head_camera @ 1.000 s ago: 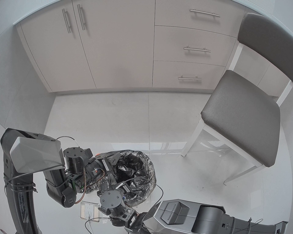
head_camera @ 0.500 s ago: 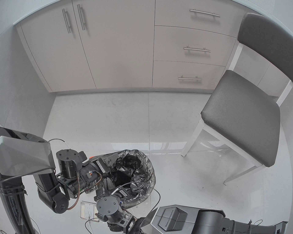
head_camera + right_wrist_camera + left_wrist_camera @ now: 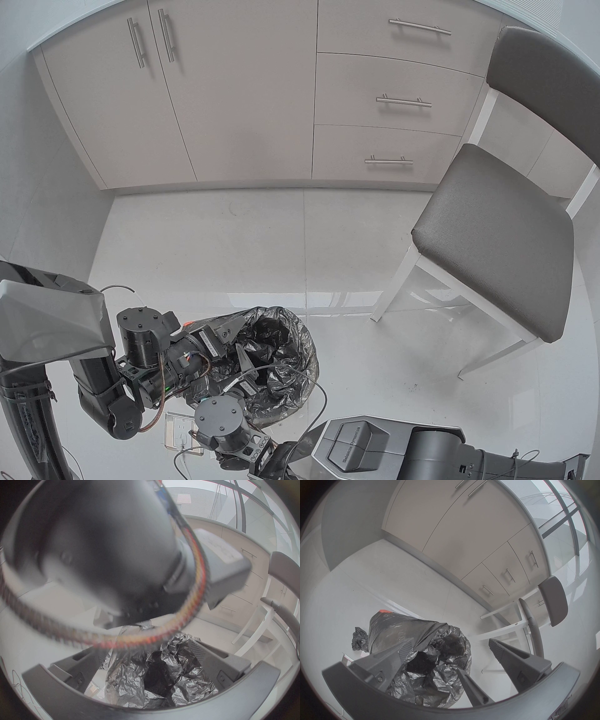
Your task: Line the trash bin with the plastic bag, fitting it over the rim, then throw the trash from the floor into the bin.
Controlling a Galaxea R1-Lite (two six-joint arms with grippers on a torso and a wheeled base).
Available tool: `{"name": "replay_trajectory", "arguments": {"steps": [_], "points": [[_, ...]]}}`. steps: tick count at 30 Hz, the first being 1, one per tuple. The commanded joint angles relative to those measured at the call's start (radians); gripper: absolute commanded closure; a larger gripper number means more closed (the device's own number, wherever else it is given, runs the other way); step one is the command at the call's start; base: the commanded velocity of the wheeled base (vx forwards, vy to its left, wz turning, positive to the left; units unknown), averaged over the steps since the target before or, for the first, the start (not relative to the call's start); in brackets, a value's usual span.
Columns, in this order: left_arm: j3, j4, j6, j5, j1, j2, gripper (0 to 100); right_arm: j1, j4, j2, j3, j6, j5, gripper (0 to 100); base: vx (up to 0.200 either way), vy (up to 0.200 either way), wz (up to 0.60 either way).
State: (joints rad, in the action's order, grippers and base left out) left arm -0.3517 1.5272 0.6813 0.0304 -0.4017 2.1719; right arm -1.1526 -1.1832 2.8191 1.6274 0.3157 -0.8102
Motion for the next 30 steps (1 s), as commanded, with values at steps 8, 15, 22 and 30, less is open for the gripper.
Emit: {"name": "replay_trajectory", "arguments": {"steps": [8, 15, 22, 30], "points": [[0.011, 0.001, -0.002, -0.003, -0.055, 0.0, 0, 0.079, 0.011, 0.057, 0.144, 0.034, 0.002, 0, 0.0, 0.0, 0.0], [0.014, 0.001, 0.0, -0.003, -0.066, 0.006, 0, 0.1, 0.017, 0.092, 0.253, 0.052, 0.002, 0, 0.0, 0.0, 0.0], [0.01, 0.001, 0.0, -0.004, -0.06, 0.006, 0, 0.097, 0.008, 0.097, 0.258, 0.054, 0.0, 0, 0.0, 0.0, 0.0], [0.008, 0.001, -0.002, -0.001, -0.048, 0.006, 0, 0.097, -0.001, 0.1, 0.261, 0.052, -0.004, 0, 0.0, 0.0, 0.0]]}}
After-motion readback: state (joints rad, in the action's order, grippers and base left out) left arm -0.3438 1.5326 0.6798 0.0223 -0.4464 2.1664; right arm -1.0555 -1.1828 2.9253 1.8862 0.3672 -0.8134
